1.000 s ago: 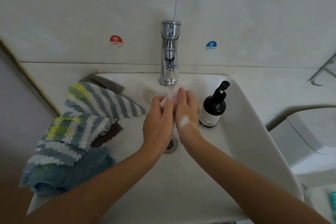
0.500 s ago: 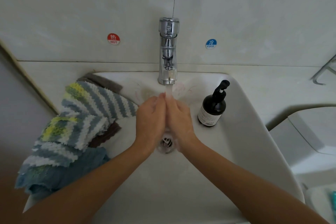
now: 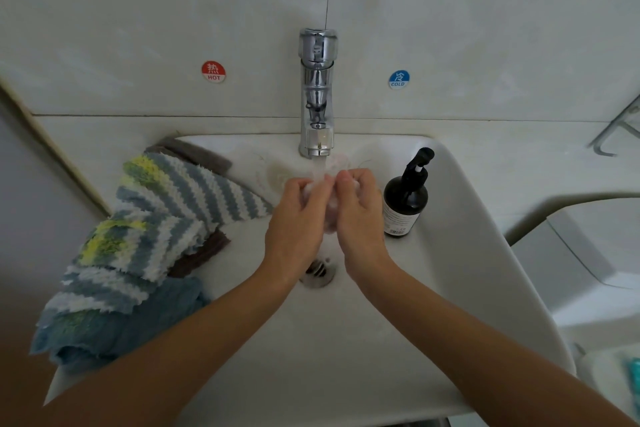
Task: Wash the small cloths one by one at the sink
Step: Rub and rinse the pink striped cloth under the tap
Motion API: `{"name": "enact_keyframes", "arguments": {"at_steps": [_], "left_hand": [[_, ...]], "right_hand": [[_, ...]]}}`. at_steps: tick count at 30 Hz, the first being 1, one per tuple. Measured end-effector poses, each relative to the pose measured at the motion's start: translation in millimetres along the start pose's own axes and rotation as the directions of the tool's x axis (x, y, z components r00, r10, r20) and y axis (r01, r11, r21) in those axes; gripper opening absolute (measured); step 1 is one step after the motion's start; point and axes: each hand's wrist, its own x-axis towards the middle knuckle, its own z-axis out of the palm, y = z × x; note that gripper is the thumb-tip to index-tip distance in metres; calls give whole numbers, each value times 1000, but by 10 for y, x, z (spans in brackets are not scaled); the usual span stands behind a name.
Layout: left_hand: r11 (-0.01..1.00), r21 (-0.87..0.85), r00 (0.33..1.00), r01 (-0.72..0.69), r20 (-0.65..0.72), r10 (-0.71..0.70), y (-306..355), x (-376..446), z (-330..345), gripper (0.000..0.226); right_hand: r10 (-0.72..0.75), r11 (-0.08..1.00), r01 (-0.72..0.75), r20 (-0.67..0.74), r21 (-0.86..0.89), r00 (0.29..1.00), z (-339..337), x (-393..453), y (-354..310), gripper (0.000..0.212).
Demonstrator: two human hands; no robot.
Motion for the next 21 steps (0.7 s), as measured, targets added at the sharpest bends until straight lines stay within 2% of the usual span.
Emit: {"name": "enact_keyframes", "arguments": {"at_steps": [3, 5, 8, 12, 15, 19, 21], "left_hand": [[996, -39, 995, 75, 75, -72, 77, -24, -10, 35], [1000, 5, 998, 19, 59, -19, 81, -24, -8, 32], [992, 62, 994, -110, -3, 110, 24, -6, -6, 35], [977, 105, 979, -183, -74, 192, -38, 42, -19, 45], [977, 46, 971, -210, -106, 214, -71, 78, -38, 46], [983, 18, 977, -180, -116, 181, -43, 120, -52, 41], [985, 12, 978, -175, -114, 175, -56, 139, -55, 41]], "right_hand": [[-69, 998, 69, -15, 5, 998, -4, -11, -15, 20], [-93, 996, 93, 14, -9, 996, 2, -15, -5, 20], [-23, 1000, 25, 99, -11, 995, 15, -25, 23, 22], [7, 990, 10, 122, -142, 993, 24, -22, 43, 38], [42, 976, -8, 151, -217, 988, 55, -18, 25, 46], [40, 988, -19, 136, -151, 990, 90, -17, 20, 56], [4, 992, 12, 130, -126, 991, 77, -8, 31, 49]]}}
